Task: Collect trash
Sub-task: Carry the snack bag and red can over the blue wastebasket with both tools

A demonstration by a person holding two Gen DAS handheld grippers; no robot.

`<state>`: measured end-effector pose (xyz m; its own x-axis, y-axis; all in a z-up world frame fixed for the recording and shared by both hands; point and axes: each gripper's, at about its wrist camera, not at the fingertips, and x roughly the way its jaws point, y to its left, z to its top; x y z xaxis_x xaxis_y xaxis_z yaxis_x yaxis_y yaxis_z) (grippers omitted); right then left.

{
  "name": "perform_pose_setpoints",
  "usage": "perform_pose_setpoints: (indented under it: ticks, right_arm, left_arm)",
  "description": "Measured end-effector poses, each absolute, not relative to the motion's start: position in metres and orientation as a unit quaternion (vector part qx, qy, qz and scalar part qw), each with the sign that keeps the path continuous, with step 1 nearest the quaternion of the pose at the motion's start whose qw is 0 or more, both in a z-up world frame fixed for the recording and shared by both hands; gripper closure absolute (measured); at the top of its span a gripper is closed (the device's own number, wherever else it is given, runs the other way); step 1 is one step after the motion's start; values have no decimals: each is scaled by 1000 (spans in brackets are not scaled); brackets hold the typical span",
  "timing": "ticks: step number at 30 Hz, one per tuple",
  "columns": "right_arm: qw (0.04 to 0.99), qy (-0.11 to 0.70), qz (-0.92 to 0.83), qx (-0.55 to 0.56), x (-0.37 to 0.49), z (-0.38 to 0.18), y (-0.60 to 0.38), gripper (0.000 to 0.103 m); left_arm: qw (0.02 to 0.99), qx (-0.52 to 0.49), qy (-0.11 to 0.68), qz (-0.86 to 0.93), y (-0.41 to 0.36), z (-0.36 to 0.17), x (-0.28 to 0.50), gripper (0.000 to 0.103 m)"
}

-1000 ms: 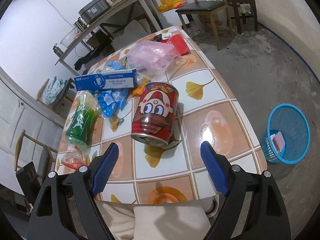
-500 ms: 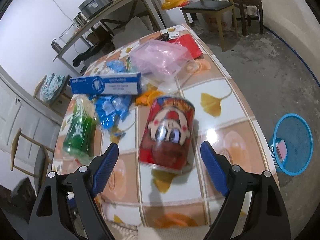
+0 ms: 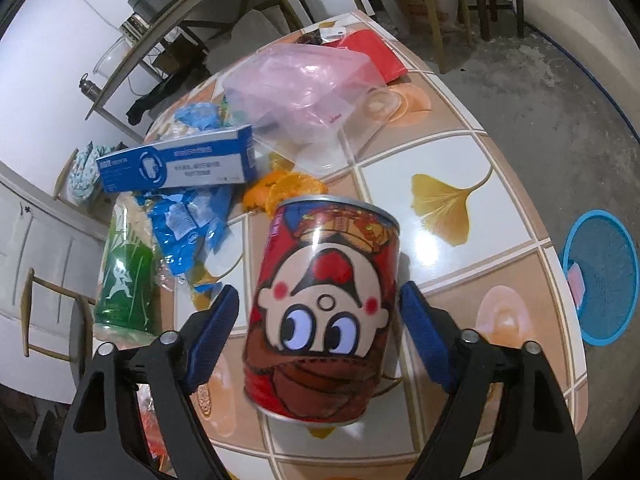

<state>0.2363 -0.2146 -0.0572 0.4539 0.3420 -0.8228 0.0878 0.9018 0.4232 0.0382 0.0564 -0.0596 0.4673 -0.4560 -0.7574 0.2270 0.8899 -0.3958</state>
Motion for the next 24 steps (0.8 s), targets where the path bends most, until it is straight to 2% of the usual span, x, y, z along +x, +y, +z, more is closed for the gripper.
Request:
perform_pose_setpoints:
  ticks: [1, 3, 24]
  right_arm:
    - [824, 519, 78, 214, 237, -59, -216, 35]
    - [820, 518, 81, 228, 235, -61, -219, 35]
    - [813, 471, 123, 319, 166, -62, -269, 37]
  left_arm:
    - [848, -121, 475, -202, 56, -60, 36, 82]
    - [848, -120, 475, -204, 55, -59, 33, 82]
    - [852, -92, 459, -236, 22, -38, 35, 83]
